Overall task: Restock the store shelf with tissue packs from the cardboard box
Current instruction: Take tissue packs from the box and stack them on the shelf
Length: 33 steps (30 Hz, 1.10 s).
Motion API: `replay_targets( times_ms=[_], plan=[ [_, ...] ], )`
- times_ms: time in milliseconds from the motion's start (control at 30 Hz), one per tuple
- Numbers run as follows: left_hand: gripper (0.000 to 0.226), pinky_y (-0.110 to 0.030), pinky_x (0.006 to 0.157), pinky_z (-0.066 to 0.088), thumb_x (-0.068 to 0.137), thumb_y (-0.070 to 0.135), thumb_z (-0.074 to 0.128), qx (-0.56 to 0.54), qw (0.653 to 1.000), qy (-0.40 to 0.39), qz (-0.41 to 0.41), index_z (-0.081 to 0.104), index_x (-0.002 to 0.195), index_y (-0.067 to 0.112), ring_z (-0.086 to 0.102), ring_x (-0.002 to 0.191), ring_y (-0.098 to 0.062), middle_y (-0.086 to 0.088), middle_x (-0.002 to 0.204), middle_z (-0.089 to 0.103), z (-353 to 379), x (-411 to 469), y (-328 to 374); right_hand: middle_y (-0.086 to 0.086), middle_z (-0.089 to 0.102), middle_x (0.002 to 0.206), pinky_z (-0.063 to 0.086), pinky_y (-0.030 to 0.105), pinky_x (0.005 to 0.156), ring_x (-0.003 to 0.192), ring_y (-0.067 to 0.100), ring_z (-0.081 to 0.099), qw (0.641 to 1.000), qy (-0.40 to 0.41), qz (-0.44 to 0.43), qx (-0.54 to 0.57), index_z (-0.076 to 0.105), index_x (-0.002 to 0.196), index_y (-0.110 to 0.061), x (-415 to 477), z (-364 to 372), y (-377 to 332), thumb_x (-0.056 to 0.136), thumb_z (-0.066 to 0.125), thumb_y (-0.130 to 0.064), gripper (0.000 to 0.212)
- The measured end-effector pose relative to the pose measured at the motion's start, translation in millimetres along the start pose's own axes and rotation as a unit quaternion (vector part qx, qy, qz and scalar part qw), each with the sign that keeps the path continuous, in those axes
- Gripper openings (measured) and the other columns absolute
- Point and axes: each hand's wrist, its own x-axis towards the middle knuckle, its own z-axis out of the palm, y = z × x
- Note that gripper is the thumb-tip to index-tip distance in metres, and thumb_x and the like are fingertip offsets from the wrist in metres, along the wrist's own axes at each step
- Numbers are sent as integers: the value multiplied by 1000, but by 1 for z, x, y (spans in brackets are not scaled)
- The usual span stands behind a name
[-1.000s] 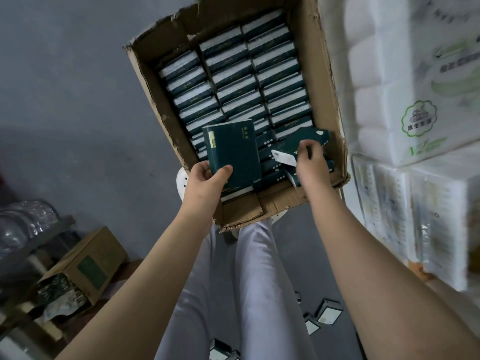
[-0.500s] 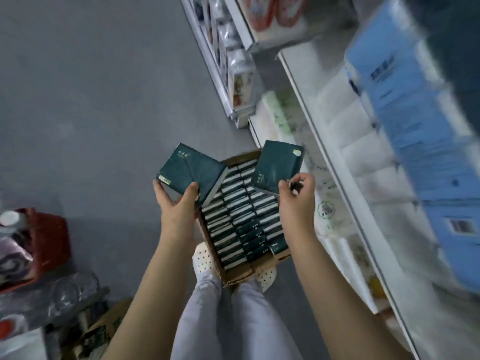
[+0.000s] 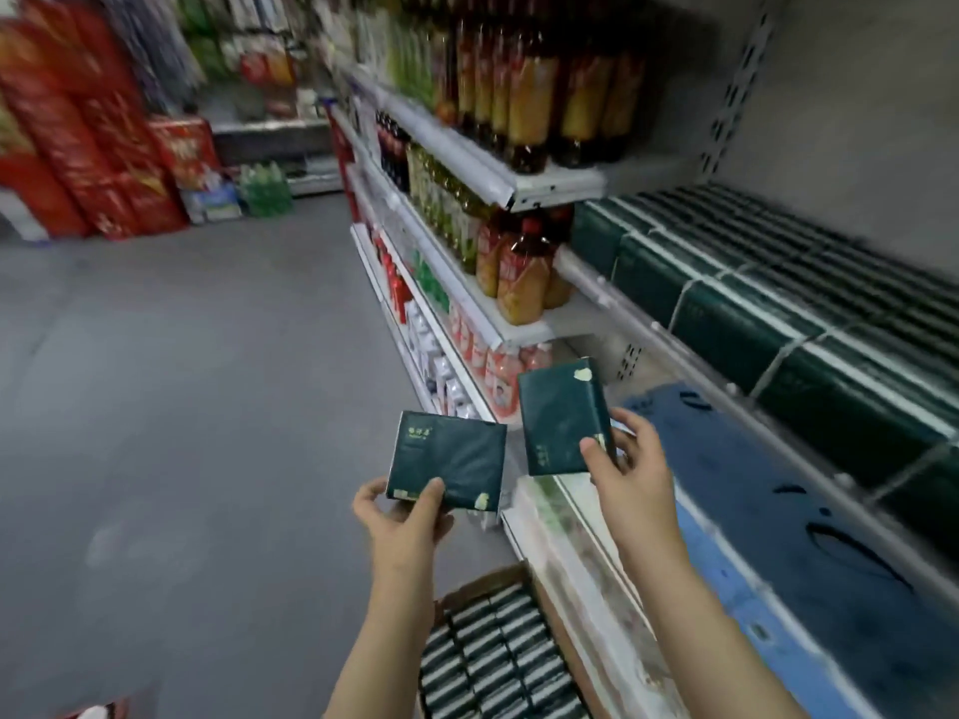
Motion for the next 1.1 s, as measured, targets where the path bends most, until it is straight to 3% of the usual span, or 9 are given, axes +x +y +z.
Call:
replay_targets(
  times_ms=[100,300,400,500,733,867,900,1000,1100],
  plan=[
    [41,-29,75,58,93,8,60,-22,999,-30,19,30,118,20,66,85,-25,-13,107,61,5,11,37,-13,64,107,49,13,67,86,-10,62,999,10,-31,-4,54,110,-35,3,1,-35,93,62,-12,30],
    [29,-37,80,54,97,13,56,-40,994,-102,19,35,116,17,68,87,-32,-17,103,63,-3,35,92,-5,66,110,51,14,72,95,0,64,996,54,-75,-1,57,115,-24,-3,18,-77,92,63,-6,30],
    [13,-44,85,52,99,14,53,-42,990,-138,-4,41,103,16,68,92,-39,-19,104,62,-14,45,106,-11,63,109,49,8,71,89,-12,61,994,53,-94,-18,58,115,-21,-16,25,-91,91,64,-3,30],
    [12,-43,86,51,98,13,51,-17,984,-180,-11,42,92,12,66,91,-38,-18,101,62,-15,49,113,-10,63,108,51,12,72,88,-10,61,992,70,-101,-28,59,112,-23,-32,22,-102,91,65,-4,30],
    [14,-32,65,41,100,21,49,55,945,-321,0,50,90,12,59,76,-23,-13,91,63,18,22,118,-8,66,107,51,17,76,97,3,63,973,194,-116,-52,62,108,-28,-87,-35,-128,91,65,-8,26],
    [16,-47,91,47,97,19,56,82,914,-398,5,48,91,7,63,94,-41,-32,103,60,46,-13,109,1,69,106,53,18,72,95,11,67,960,247,-120,-61,61,111,-32,-128,-88,-147,92,63,-10,29],
    [14,-48,91,48,97,17,56,89,905,-416,8,46,93,6,63,94,-42,-33,106,60,53,-23,106,5,69,108,52,19,73,94,13,67,957,256,-122,-64,59,113,-35,-138,-101,-151,92,63,-10,33],
    [20,-36,66,44,97,9,52,107,882,-458,31,42,115,8,61,78,-31,-25,104,61,72,-59,92,13,64,111,58,33,78,91,18,68,951,276,-123,-66,51,119,-46,-168,-136,-157,91,63,-6,50],
    [37,-33,60,42,96,0,51,106,859,-499,44,36,125,17,61,70,-26,-10,89,65,88,-104,80,14,61,112,57,48,85,89,22,72,947,292,-117,-63,42,123,-59,-199,-168,-156,89,63,-3,68]
  ],
)
